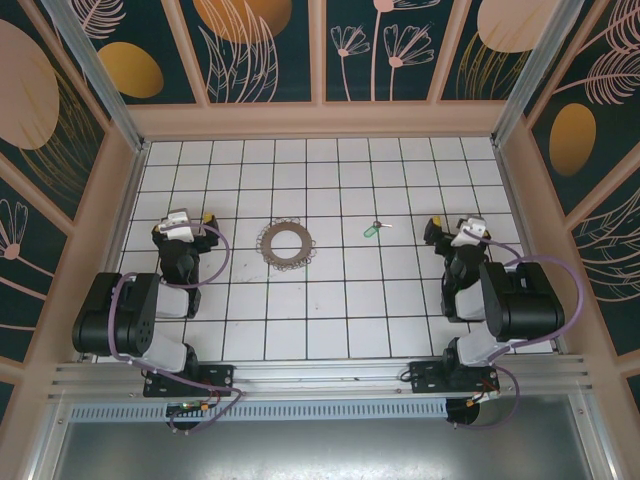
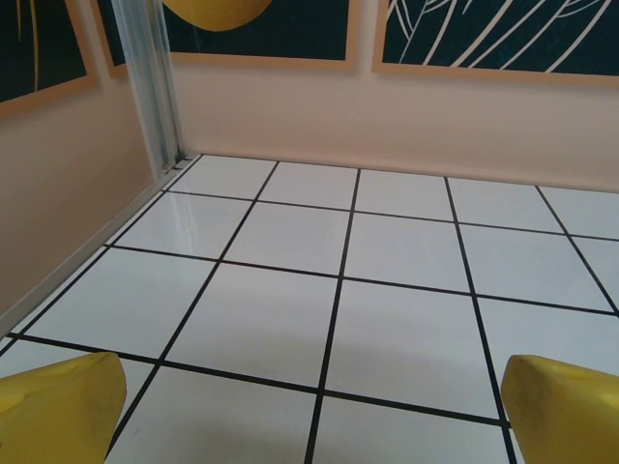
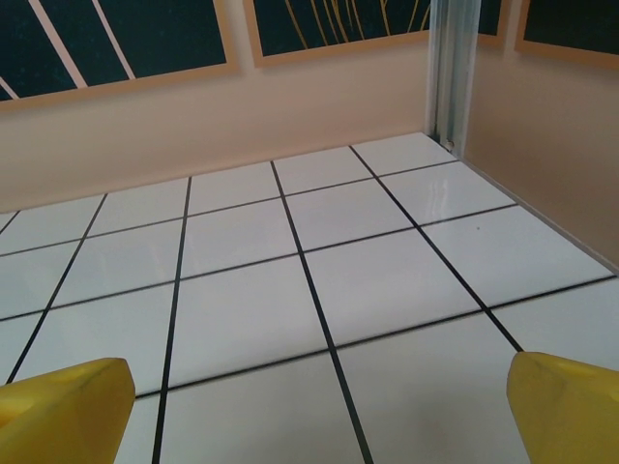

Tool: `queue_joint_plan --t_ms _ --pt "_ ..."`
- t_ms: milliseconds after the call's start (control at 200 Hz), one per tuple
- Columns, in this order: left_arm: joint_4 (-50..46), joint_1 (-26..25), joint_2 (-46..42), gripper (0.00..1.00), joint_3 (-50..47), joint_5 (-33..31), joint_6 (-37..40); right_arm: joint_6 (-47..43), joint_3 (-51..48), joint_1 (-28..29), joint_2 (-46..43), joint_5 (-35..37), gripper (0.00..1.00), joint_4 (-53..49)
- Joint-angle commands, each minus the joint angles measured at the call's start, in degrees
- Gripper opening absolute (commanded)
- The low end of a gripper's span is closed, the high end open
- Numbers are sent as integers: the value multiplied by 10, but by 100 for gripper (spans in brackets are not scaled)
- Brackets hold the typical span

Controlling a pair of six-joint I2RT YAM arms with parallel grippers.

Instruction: Put the keys on the keyring

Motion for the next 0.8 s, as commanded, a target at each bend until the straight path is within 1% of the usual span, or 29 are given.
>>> queue_joint_plan --t_ms 0,65,140,190,230,310,385,475,535,586,641,671,791 --pt "-73 4 -51 99 31 15 -1 -11 -16 14 -61 22 99 30" --pt "-156 4 -83 99 54 21 -3 -19 16 24 -136 27 99 -101" --pt "-194 4 -123 99 53 35 -14 -22 32 36 -196 24 99 -154" --pt "-213 3 -158 99 47 34 -33 7 46 49 -234 43 99 -198" --pt "-238 3 -188 99 48 39 -46 41 73 56 -261 56 99 -266" --pt "-299 -6 -250 99 59 47 -70 87 130 70 -290 55 99 -398" --pt "-332 -23 -300 99 66 74 -116 112 170 83 -297 32 99 -484" --pt "-353 -29 -339 99 81 175 -195 128 196 105 -297 -20 99 -539" --pt "-399 -33 -349 99 108 236 -231 133 209 124 -291 -49 99 -561" --pt "-452 -44 -349 99 138 271 -243 131 219 141 -284 -72 99 -577" --pt "-514 -60 -347 99 170 287 -242 130 233 157 -268 -81 99 -600" --pt "-543 -67 -348 99 183 292 -241 130 241 166 -260 -104 99 -610" --pt "-601 -92 -359 99 201 305 -248 119 262 192 -221 -162 99 -636"
